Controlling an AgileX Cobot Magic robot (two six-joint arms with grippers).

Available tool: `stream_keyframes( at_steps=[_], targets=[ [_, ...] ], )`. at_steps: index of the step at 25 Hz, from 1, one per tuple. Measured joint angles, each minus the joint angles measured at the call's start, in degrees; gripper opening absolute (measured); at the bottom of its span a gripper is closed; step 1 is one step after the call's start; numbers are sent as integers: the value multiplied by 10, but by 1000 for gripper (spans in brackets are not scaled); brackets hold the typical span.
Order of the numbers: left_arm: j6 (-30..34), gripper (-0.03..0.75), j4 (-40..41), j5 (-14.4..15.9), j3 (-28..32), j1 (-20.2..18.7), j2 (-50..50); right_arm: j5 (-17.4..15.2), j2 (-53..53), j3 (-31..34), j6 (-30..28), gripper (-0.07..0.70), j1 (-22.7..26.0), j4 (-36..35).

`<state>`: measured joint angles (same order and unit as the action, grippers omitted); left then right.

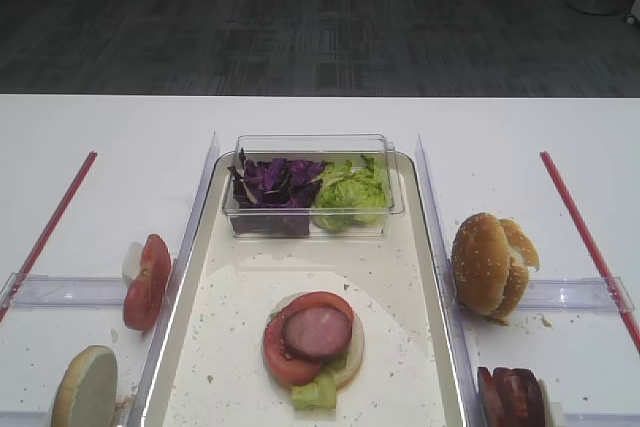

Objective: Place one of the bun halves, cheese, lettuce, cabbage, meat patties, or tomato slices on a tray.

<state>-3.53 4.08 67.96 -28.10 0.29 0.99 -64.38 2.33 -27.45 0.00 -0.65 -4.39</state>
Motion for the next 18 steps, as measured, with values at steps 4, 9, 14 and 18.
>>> stream_keyframes(
  at_steps=[4, 9, 14, 18],
  targets=[
    [0, 671, 0, 0, 0, 0, 0, 0, 0, 0, 0, 667, 0, 0],
    [0, 671, 0, 0, 0, 0, 0, 0, 0, 0, 0, 667, 0, 0],
    [0, 671, 0, 0, 0, 0, 0, 0, 0, 0, 0, 667, 0, 0],
    [0, 671, 0, 0, 0, 0, 0, 0, 0, 0, 0, 667, 0, 0]
  ],
)
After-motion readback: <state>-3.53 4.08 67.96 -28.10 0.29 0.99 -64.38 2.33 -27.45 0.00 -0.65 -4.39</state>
